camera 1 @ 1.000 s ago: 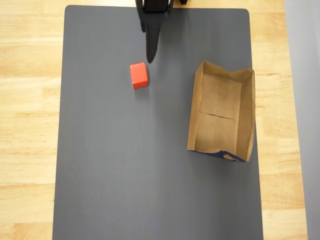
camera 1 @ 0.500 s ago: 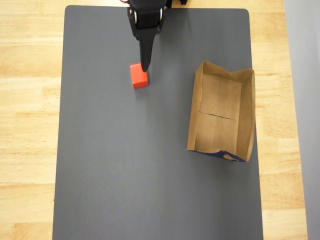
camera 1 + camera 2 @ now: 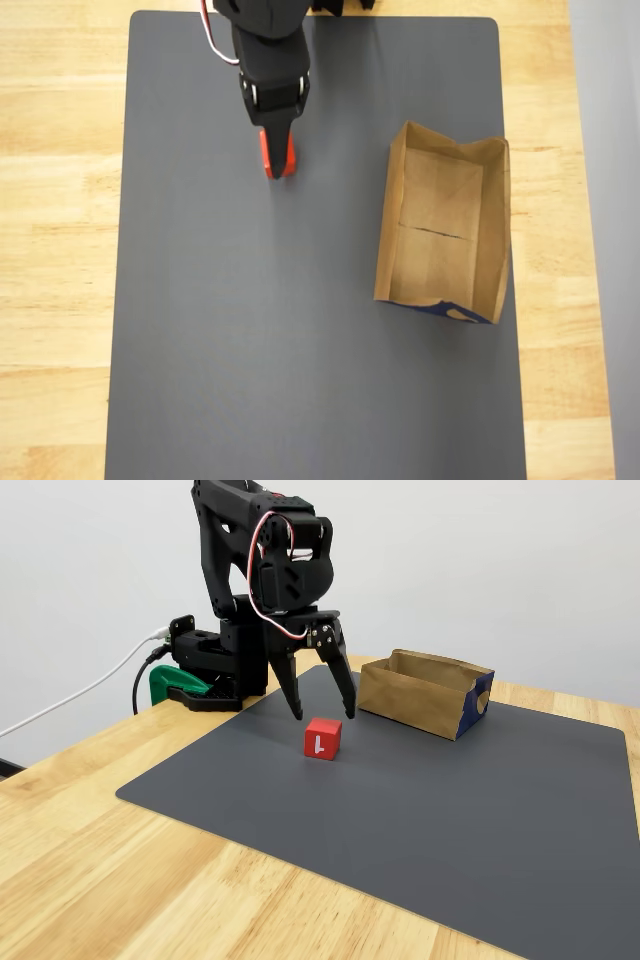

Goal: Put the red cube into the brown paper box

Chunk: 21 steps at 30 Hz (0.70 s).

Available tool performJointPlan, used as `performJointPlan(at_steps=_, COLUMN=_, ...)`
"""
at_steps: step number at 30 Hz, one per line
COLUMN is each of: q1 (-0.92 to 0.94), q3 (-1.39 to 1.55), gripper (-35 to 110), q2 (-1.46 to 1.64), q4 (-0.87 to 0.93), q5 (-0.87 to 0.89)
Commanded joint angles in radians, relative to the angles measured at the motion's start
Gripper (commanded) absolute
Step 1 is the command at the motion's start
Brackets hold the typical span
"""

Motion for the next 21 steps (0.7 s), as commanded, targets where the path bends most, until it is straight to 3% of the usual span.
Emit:
performJointPlan(at_steps=1, q1=0.017, q3=0.009, gripper=30, q2=0.008, q4=0.018, q5=-0.023)
performJointPlan(at_steps=21, q1=-0.018, q3=-0.049, gripper=32, q2=-0.164, q4=0.091, q5=0.104)
